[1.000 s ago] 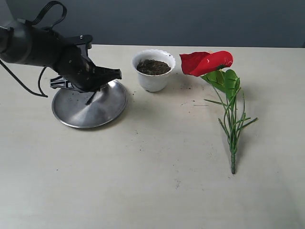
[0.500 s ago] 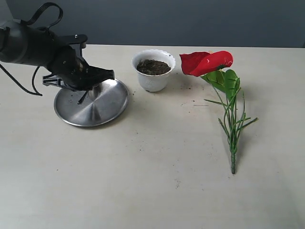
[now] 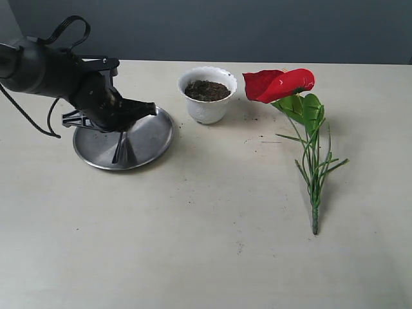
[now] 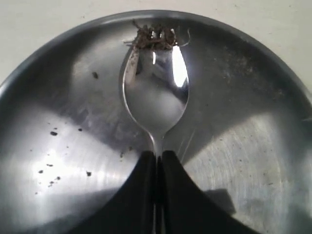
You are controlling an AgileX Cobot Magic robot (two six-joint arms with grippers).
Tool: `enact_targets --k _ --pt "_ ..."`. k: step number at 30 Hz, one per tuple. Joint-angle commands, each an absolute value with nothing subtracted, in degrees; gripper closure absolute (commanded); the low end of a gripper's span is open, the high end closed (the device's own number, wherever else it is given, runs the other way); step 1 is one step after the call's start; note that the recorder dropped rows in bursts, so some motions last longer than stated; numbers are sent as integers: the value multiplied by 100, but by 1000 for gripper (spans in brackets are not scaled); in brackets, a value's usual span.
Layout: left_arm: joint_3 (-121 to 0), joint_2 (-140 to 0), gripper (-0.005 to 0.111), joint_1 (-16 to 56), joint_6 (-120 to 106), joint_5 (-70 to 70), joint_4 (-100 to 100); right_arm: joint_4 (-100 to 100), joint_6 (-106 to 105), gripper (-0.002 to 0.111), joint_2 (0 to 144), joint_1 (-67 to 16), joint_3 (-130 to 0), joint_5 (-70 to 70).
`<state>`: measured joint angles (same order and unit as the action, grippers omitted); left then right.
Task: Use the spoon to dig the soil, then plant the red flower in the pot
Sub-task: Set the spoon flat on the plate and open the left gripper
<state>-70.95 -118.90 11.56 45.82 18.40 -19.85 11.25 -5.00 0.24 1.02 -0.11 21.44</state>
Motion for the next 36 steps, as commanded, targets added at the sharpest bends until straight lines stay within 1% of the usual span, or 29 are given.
enact_targets --k 1,12,26,36 --pt "-7085 -11902 106 1157 4588 1761 -1859 1104 -506 108 0 99 0 2097" --pt "-7085 -12025 106 1157 4449 1848 -1709 1104 -506 108 0 99 0 2086" --pt "-7085 -12282 106 1157 3689 2518 -1096 1104 -506 108 0 99 0 2086" --pt "-7085 -12282 106 1157 3591 2559 -1096 1104 -506 108 0 99 0 2086"
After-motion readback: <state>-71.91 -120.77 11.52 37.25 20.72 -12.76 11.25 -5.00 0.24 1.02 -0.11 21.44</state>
